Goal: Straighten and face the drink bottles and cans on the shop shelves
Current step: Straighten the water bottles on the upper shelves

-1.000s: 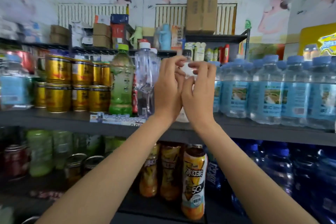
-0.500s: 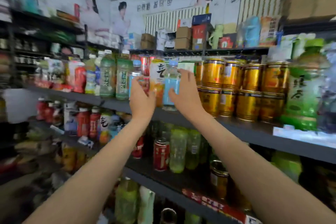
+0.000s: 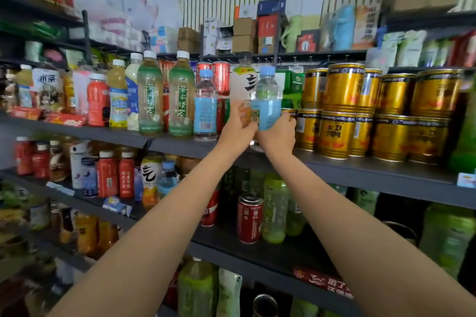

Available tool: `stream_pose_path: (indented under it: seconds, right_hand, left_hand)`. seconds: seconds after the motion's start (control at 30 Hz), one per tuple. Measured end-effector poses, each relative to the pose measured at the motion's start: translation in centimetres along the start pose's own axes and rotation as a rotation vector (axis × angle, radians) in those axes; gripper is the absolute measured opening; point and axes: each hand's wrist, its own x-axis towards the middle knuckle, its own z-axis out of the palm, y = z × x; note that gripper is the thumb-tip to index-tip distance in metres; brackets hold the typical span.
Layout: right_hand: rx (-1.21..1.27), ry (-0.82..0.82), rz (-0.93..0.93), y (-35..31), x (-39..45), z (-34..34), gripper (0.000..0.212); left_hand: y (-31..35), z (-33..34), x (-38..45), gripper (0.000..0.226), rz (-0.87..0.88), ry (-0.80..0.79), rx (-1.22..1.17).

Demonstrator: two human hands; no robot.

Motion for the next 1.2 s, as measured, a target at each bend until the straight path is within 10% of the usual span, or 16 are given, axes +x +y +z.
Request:
stream_pose_path:
  seconds: [0.2,0.57,1.2]
  right_hand:
    - [0.310,-0.097,-0.208,-0.2,-2.1,-5.7,0.067]
    - [0.293,0.281,-0.548,4.3,-1.9,-26.7,0.042]
    - [-0.461,0.385,-0.338,25.3,0.6,-60.2,0.044]
  left_hand:
    - [1.7,1.9,0.5,0.038,-0.041,-0.077,-0.336]
    - [13.4,19.0,-4.5,0.022,0.109,-0.433,-0.892]
    - [22.7,56.5,-13.2,0.055,-0.022,-0.523,-0.452]
